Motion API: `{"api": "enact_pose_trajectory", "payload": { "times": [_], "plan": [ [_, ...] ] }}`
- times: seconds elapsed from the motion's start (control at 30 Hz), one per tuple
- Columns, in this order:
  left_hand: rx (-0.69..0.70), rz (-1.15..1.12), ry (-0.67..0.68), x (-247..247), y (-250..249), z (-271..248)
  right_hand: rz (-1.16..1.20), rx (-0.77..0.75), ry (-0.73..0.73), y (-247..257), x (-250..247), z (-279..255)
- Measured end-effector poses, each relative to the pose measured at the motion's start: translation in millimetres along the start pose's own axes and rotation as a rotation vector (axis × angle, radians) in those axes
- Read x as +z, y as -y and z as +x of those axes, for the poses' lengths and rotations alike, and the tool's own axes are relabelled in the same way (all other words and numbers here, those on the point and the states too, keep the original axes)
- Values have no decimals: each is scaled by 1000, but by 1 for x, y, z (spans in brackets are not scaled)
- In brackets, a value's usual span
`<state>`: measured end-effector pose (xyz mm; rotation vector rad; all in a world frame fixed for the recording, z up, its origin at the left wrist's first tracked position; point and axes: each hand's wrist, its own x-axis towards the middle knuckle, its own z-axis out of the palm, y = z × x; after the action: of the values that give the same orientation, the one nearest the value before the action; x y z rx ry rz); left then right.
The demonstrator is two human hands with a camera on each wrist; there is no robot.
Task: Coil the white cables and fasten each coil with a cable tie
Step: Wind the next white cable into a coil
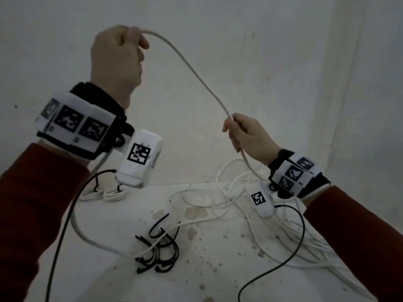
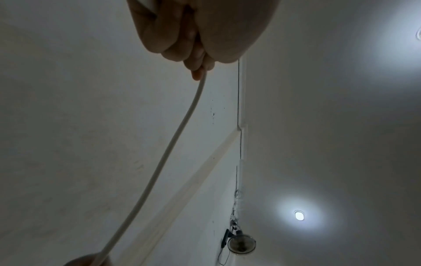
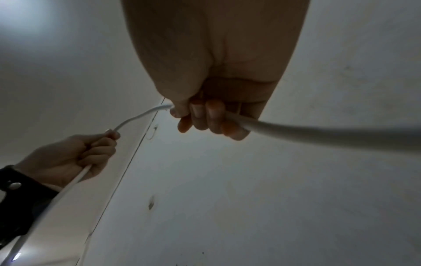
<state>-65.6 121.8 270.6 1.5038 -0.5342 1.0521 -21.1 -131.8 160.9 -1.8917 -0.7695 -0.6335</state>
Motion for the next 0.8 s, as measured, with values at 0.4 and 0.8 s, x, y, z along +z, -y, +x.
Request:
{"api": "enact_pose_trajectory", "payload": {
  "times": [0.4, 0.8],
  "plan": [
    [-55, -617, -84, 44, -40, 10, -440, 482, -143, -44, -53, -43],
    [-695, -393, 346, 138, 45, -152, -20, 78, -534, 38, -145, 5]
  ]
}}
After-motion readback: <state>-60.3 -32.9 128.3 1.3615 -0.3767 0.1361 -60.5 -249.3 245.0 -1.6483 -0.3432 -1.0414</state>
